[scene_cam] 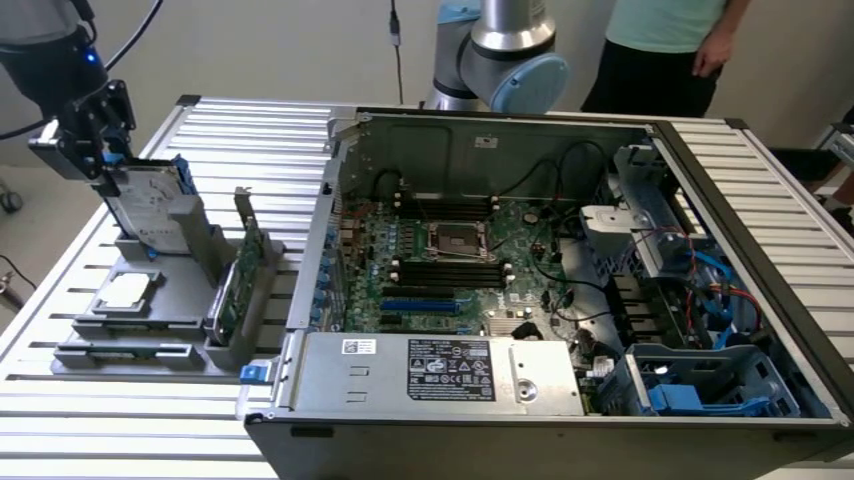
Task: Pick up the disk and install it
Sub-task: 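Pick up the disk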
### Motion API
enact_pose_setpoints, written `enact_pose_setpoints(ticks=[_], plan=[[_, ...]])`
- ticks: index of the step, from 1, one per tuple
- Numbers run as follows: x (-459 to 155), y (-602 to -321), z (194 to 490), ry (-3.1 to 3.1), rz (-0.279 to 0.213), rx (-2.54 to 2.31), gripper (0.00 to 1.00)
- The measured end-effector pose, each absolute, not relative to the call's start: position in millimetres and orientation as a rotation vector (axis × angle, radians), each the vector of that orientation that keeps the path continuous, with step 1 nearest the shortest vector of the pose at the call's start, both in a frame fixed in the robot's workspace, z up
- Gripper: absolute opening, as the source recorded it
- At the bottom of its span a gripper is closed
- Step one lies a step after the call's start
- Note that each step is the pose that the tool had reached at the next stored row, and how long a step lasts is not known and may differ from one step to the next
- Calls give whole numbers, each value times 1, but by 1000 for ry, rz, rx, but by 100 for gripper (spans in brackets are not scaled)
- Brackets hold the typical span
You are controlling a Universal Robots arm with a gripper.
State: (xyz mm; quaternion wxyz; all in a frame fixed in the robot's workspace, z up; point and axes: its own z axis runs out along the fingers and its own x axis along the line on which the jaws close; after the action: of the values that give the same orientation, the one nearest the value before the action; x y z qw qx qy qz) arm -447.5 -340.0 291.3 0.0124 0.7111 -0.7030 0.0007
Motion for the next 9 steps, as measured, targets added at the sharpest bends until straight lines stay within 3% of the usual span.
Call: enact_pose_setpoints(ticks=[9], plan=[[-447, -340, 289, -2191, 3, 2216, 55]])
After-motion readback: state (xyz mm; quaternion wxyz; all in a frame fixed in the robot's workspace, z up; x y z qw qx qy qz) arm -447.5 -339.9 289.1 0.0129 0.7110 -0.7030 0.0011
